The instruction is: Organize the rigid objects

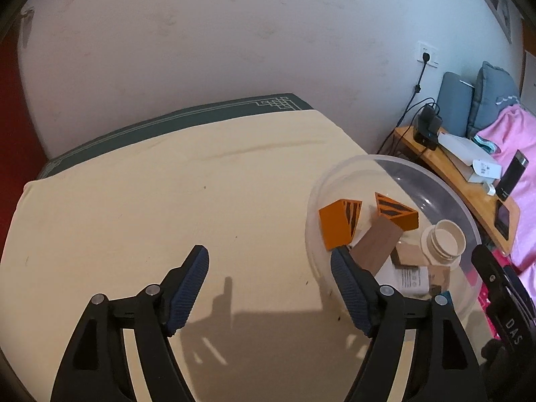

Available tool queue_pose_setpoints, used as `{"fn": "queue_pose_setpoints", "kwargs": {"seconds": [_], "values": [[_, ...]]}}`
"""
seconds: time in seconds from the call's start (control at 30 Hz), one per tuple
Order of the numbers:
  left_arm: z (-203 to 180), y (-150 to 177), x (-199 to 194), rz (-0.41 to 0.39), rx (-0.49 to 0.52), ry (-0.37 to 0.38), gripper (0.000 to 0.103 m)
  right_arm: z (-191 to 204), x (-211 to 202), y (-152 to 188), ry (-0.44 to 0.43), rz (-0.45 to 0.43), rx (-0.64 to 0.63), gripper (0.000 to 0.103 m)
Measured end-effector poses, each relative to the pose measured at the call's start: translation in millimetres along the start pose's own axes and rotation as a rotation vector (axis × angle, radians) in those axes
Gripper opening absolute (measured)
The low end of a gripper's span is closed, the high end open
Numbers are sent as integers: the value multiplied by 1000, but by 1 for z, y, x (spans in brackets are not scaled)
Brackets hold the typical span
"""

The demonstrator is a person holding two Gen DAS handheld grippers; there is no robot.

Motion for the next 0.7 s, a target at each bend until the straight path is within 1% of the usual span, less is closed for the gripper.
{"fn": "queue_pose_setpoints", "kwargs": {"seconds": [0.13,0.2,0.33,0.53,0.7], "values": [[6,3,-6,-14,-2,-21,80,7,-2,5,-19,7,-34,102],[10,4,-9,-27,-2,-32,85,10,-2,9,-27,20,-52,102],[14,8,-14,-42,8,-53,87,8,-6,15,-21,31,-60,102],[14,9,-20,-59,15,-47,93,5,-11,20,-4,38,-73,103],[15,10,-26,-70,15,-49,97,13,-14,25,-5,44,-127,103]]}}
Point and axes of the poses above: each gripper's, at about its wrist camera, not at the fingertips, and x roughly the way its jaws point, z to its left, y to its underside, the point moved 9 cm from there along x, roughly the way its jaws point, and after that the axes turned 7 degrees about z, right-handed, at the moved point
